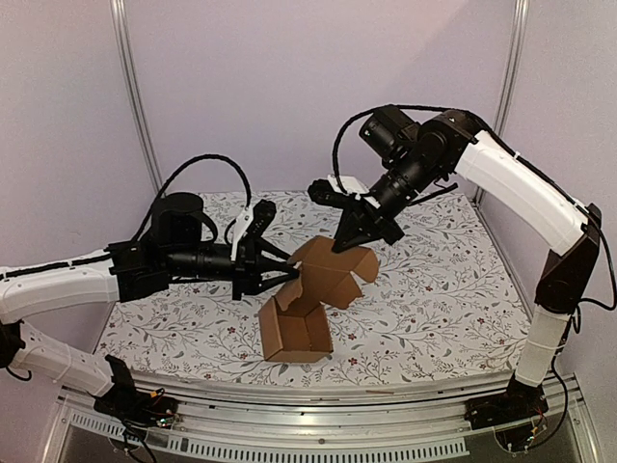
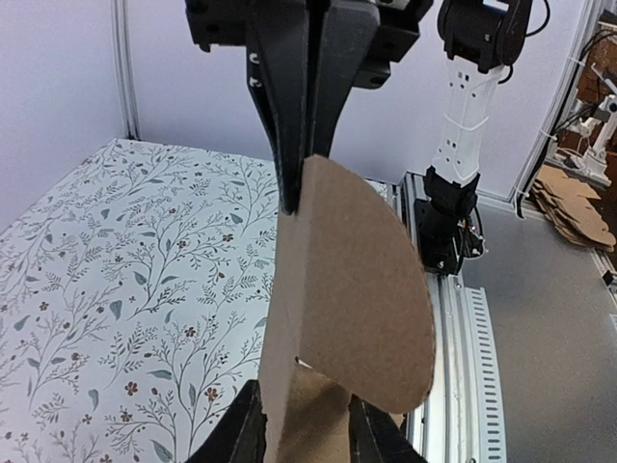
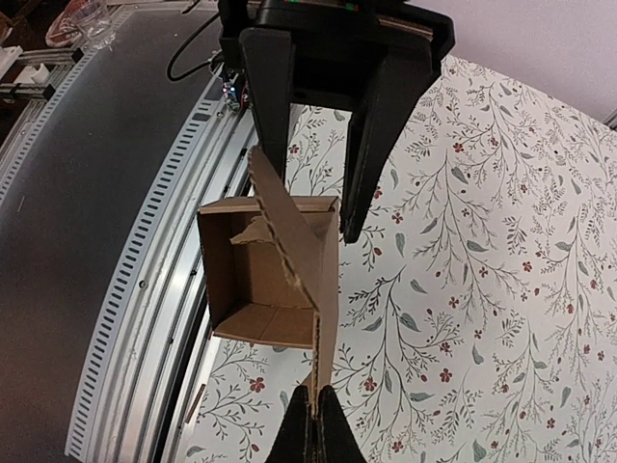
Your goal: Fold the paper box
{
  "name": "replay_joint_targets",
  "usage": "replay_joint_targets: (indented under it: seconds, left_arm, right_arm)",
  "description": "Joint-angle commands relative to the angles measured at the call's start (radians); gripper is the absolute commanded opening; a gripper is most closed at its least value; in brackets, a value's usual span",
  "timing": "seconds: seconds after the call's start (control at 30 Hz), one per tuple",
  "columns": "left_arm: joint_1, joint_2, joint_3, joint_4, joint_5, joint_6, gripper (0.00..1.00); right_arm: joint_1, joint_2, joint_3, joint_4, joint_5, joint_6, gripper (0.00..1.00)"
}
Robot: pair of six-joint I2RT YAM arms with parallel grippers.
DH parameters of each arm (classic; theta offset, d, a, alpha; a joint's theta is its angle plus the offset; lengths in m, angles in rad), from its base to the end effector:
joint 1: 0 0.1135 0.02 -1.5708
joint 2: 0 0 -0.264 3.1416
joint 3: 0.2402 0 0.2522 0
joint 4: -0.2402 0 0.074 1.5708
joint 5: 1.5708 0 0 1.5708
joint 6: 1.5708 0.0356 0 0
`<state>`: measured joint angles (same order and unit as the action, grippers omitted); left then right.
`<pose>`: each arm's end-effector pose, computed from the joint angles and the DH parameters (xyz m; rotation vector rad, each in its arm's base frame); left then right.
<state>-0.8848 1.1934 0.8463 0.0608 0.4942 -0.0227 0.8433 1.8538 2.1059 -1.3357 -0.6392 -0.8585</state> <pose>0.1608 -0.2231 0.3023 1.1383 1.6028 -1.0714 0.2262 0.2860 0.3956 -2.0419 1.5134 0.8335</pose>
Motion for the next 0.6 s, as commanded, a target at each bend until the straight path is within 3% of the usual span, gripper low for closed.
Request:
replay_joint_targets:
  seconds: [0.0, 0.2, 0.3, 0.57]
  left_arm:
    - [0.014, 0.01, 0.011, -0.053, 0.013, 0.008, 0.34]
    - [0.013, 0.064, 0.021, -0.104, 0.04, 0.021, 0.38]
    - [0.012, 0.093, 0.033, -0.108, 0.051, 0.021, 0.32]
    - [0.012, 0.114, 0.068, -0.078, 0.091, 0.02, 0.02]
  right_arm:
    - [0.006, 0.004, -0.004, -0.232, -0.039, -0.011, 0.02]
    - [0.007, 0.0, 0.004, -0.253, -0.069, -0.027, 0.02]
    - [0.009, -0.003, 0.005, -0.264, -0.082, -0.034, 0.02]
    - [0.012, 0.002, -0.002, -0.259, -0.081, -0.035, 0.03]
